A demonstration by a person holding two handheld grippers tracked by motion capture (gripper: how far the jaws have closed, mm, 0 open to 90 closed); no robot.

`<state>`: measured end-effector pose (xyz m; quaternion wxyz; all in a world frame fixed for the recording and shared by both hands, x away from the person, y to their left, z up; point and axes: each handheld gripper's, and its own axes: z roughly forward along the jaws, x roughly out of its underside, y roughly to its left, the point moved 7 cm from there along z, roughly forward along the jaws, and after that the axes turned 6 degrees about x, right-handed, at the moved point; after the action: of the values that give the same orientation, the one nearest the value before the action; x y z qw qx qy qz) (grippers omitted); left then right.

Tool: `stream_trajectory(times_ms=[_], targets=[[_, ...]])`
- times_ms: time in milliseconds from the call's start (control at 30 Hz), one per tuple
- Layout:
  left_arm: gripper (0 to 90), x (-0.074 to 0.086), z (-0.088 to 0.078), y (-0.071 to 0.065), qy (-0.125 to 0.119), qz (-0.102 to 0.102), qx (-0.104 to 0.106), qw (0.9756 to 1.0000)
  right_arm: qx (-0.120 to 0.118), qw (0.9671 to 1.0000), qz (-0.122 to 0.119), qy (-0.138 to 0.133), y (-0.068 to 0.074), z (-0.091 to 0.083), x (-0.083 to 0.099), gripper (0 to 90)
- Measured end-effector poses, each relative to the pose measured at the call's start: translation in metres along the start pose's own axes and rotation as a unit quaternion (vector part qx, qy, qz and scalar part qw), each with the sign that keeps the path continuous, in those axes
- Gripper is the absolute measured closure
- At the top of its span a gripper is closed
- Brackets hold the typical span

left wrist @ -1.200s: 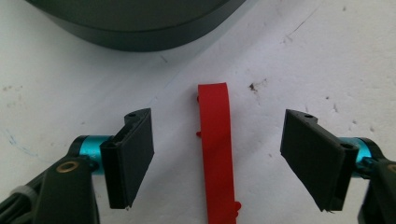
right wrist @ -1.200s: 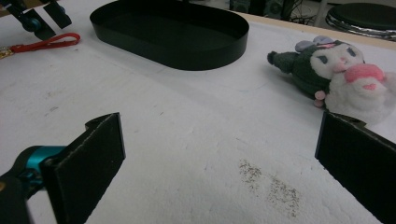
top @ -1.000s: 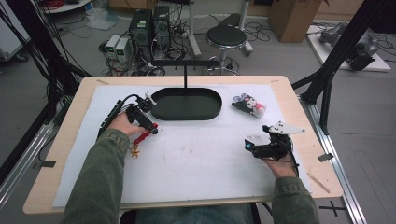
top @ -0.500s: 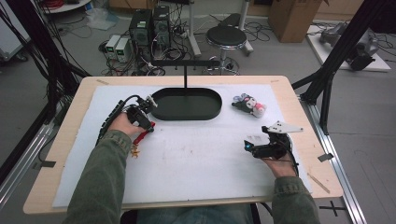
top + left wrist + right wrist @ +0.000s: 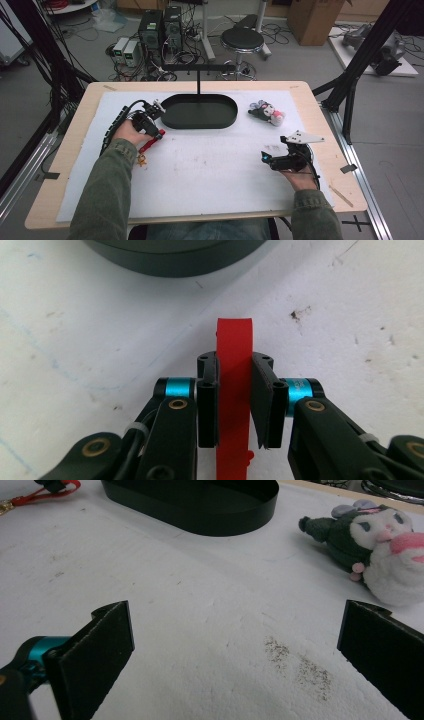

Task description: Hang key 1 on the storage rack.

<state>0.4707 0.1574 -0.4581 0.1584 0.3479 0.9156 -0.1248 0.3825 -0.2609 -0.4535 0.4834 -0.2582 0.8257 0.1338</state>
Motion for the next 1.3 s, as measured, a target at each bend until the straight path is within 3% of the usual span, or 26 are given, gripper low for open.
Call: stream_trajectory(times_ms=[167,267,467,533,600,667,833,900,967,1033,1100,1167,1233,1300], targets=[[74.9,0.002,-0.018,-0.003,-0.017,-0.007,-0.006,0.9998,-0.006,1.0000,0.001,-0.005,0.001,-0.002,-0.001,0.7],[74.9,0.004,-0.030,-0.008,-0.028,-0.023,0.007,0.9993,-0.006,1.0000,-0.002,-0.008,0.001,-0.002,-0.001,0.7],[74.9,0.000,-0.059,-0.006,-0.092,-0.045,0.007,0.9948,-0.009,0.9999,0.003,-0.013,0.000,-0.004,-0.002,0.7],[74.9,-0.001,-0.067,-0.008,-0.101,-0.048,0.016,0.9936,-0.011,0.9998,0.006,-0.016,0.000,-0.004,-0.003,0.7],[74.9,-0.001,-0.075,-0.008,-0.099,-0.043,0.006,0.9942,-0.013,0.9997,0.007,-0.018,0.000,-0.004,-0.003,0.7],[74.9,-0.004,-0.084,-0.009,-0.109,-0.042,0.001,0.9932,-0.013,0.9997,0.009,-0.016,0.001,-0.003,-0.003,0.7],[75.0,-0.020,-0.120,-0.015,-0.163,-0.033,0.001,0.9861,-0.015,0.9995,0.014,-0.025,0.001,-0.004,-0.005,0.7],[75.1,-0.027,-0.138,-0.016,-0.207,-0.029,-0.012,0.9779,-0.015,0.9993,0.021,-0.027,0.001,-0.006,-0.006,0.7],[75.2,-0.033,-0.150,-0.015,-0.244,-0.039,-0.003,0.9689,-0.015,0.9992,0.019,-0.031,0.000,-0.007,-0.006,0.7],[75.2,-0.035,-0.158,-0.013,-0.256,-0.046,0.000,0.9655,-0.014,0.9992,0.020,-0.031,0.001,-0.007,-0.006,0.7],[75.2,-0.035,-0.164,-0.009,-0.256,-0.049,-0.007,0.9654,-0.012,0.9993,0.017,-0.031,0.001,-0.006,-0.006,0.7],[75.2,-0.037,-0.168,-0.007,-0.264,-0.055,-0.003,0.9630,-0.012,0.9993,0.021,-0.029,0.000,-0.007,-0.006,0.7],[75.2,-0.039,-0.170,-0.006,-0.266,-0.058,-0.004,0.9621,-0.010,0.9992,0.024,-0.031,-0.002,-0.007,-0.006,0.7],[75.2,-0.041,-0.172,-0.005,-0.264,-0.058,-0.011,0.9626,-0.009,0.9990,0.026,-0.034,-0.003,-0.008,-0.007,0.7]])
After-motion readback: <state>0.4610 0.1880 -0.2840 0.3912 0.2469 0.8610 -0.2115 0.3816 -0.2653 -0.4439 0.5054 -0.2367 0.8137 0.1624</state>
